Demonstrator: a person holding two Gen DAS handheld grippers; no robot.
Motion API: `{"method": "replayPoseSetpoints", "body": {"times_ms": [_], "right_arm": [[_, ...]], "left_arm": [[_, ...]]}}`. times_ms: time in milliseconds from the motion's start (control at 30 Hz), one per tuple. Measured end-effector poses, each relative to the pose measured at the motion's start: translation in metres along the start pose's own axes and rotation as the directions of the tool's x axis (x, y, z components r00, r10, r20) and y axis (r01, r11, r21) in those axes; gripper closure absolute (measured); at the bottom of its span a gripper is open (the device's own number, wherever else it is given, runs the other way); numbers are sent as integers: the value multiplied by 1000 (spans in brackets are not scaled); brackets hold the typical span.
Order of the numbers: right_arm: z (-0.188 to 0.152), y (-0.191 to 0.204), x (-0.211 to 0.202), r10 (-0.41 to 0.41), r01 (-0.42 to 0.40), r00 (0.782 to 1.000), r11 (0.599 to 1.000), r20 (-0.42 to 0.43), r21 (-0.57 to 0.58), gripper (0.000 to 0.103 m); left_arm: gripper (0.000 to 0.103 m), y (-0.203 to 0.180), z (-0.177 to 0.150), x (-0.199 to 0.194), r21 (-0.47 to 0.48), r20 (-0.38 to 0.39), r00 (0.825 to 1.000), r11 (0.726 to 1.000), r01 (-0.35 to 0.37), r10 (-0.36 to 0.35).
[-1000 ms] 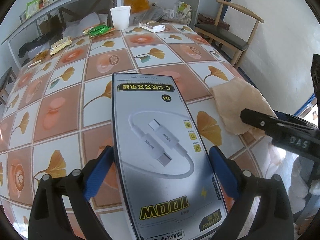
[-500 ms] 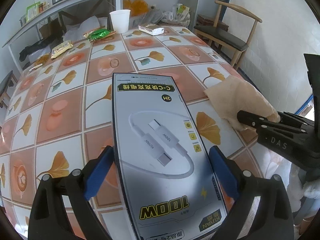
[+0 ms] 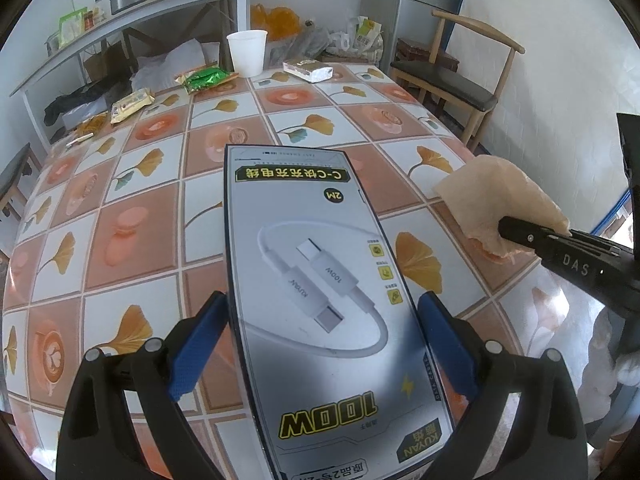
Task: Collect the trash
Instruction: 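Lift the cable box and paper towel and carry them to the wastebasket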
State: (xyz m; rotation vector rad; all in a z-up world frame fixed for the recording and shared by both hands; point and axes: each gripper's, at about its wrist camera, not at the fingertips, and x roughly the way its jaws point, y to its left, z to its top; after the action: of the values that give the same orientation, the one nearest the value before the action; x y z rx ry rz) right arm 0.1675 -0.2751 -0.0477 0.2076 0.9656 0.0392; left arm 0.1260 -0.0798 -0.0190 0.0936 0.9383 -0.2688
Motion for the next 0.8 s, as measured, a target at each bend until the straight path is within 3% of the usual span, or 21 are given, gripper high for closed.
{"method": "replayPoseSetpoints", "body": {"times_ms": [800], "right_arm": [[7,-8,-44,35,-38,993,999,113,28,99]], "left_arm": [[10,-11,4,-40,20,87,996,999,-26,25]]}}
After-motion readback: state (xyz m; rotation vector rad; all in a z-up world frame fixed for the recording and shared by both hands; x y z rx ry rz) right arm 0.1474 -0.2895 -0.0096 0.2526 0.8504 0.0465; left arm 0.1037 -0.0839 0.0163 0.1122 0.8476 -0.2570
